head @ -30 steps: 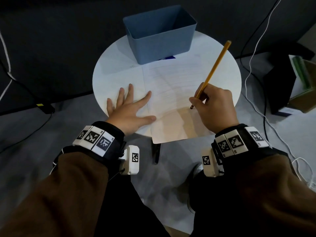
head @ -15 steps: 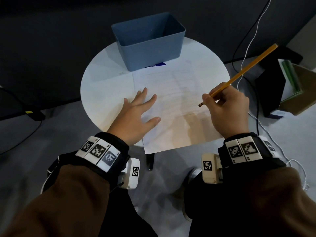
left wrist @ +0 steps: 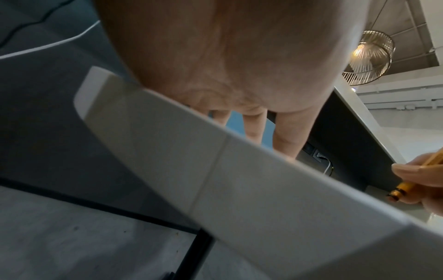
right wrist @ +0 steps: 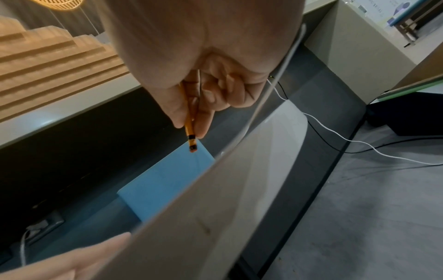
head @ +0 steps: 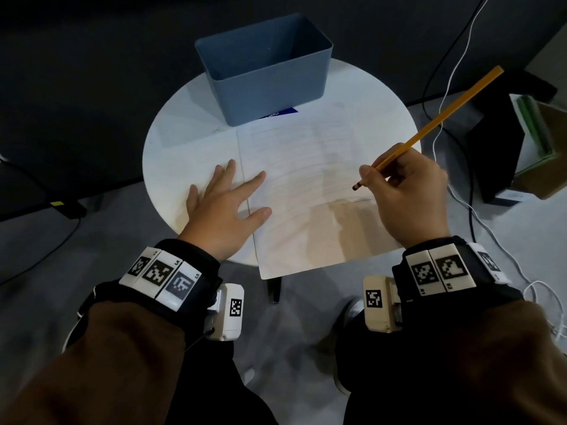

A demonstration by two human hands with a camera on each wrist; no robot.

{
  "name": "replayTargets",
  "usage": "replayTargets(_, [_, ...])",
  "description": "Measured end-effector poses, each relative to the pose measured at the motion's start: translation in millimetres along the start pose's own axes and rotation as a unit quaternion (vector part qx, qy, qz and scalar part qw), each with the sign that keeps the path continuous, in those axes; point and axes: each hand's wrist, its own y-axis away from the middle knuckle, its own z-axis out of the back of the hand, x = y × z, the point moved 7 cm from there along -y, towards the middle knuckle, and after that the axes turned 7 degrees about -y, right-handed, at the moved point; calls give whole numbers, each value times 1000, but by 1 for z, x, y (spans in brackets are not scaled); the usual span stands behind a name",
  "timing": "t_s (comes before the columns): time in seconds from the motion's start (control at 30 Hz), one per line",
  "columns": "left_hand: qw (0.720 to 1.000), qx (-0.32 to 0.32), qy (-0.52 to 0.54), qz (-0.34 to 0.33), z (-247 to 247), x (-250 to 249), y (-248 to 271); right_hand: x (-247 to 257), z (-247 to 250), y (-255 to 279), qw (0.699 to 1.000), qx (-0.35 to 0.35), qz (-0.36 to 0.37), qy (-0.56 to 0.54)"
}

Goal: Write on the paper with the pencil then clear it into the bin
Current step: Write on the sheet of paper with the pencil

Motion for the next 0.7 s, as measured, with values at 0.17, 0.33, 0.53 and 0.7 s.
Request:
replayTargets(0.17, [998, 44, -17, 30, -4, 11, 3, 22, -34, 18, 994, 95, 44, -42])
replayTargets(0.33, [995, 79, -61, 22, -10, 15, 2, 51, -76, 36, 975, 193, 95, -60])
replayTargets(0.53, [991, 101, -87, 20, -12, 18, -1, 58, -99, 45, 959, 256, 114, -36])
replayTargets(0.7, [989, 105, -99, 18, -15, 18, -3, 62, -115, 56, 945, 285, 161, 18])
